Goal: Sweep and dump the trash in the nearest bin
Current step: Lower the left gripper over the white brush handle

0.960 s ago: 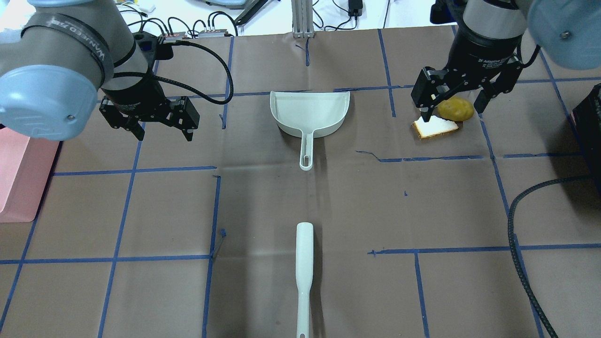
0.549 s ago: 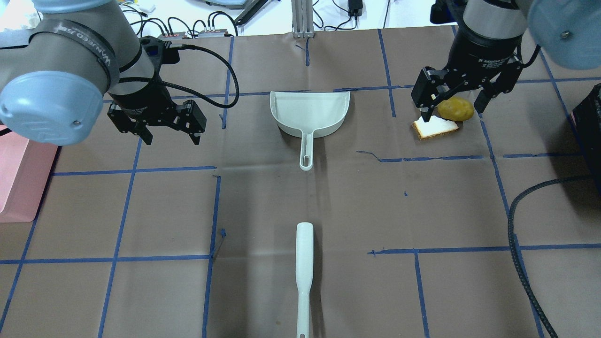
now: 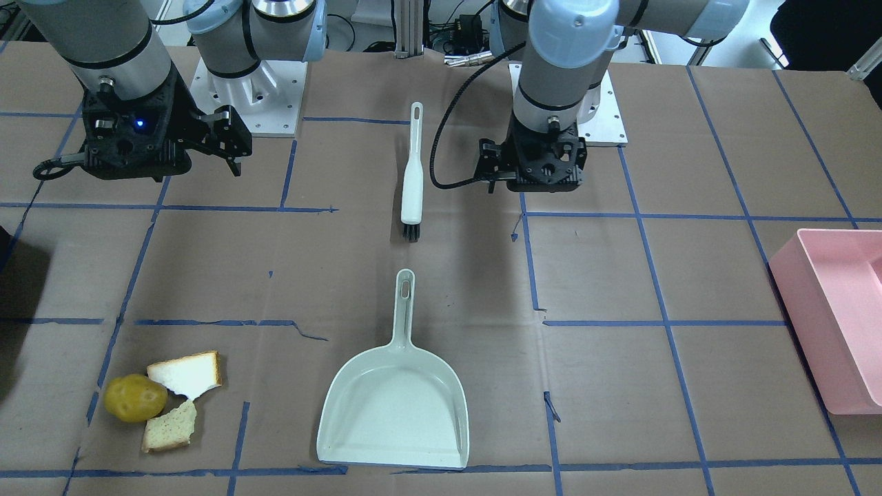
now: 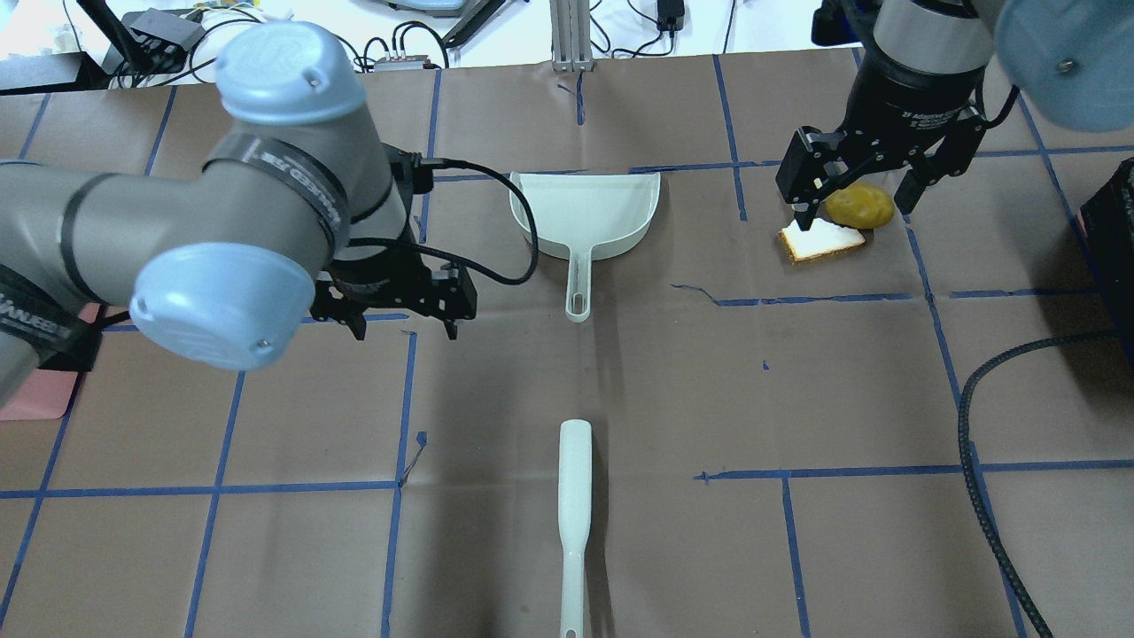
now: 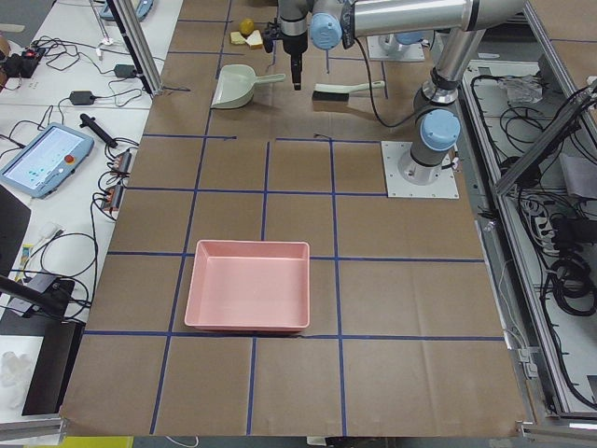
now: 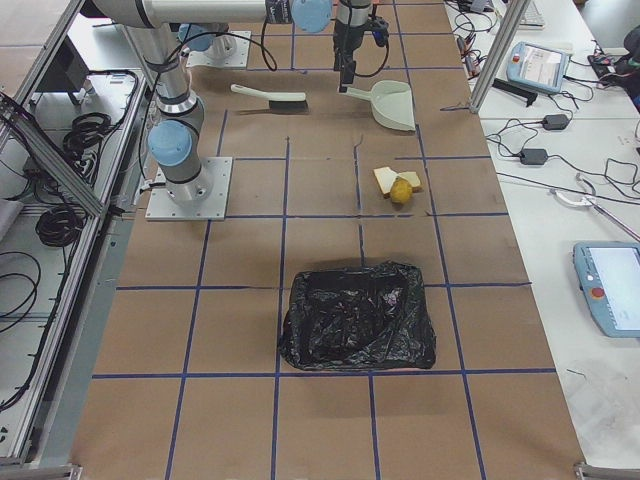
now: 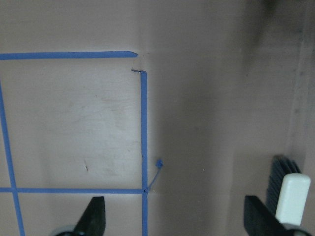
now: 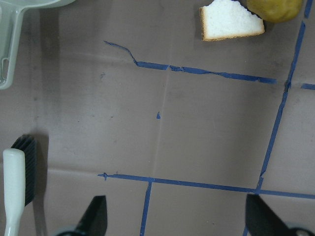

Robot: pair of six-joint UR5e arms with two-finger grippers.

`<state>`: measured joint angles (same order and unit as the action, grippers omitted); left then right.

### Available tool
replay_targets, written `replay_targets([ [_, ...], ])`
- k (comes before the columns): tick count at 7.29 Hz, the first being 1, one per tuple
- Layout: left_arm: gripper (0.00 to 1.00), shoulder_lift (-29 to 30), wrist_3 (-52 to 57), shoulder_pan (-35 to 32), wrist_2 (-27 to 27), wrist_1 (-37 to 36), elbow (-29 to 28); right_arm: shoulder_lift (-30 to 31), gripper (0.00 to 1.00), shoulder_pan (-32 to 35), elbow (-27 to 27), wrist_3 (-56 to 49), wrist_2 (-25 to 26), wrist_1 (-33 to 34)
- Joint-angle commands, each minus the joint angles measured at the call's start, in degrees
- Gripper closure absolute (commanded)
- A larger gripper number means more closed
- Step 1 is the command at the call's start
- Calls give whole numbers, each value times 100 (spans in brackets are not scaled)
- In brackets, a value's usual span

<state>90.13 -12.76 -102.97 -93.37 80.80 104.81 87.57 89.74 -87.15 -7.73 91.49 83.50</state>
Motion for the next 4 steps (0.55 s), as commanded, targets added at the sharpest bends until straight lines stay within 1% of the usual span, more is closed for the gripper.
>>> replay_targets([
  [1, 0, -31, -795, -853, -251, -798, 591, 6, 0, 0, -3, 0, 0, 0],
  [3, 1, -171, -1470, -1695, -243, -960, 943, -3, 0, 0, -3, 0, 0, 0],
  [4, 3, -267, -1631, -2065, -260, -1039, 1136, 6, 0, 0, -3, 0, 0, 0],
])
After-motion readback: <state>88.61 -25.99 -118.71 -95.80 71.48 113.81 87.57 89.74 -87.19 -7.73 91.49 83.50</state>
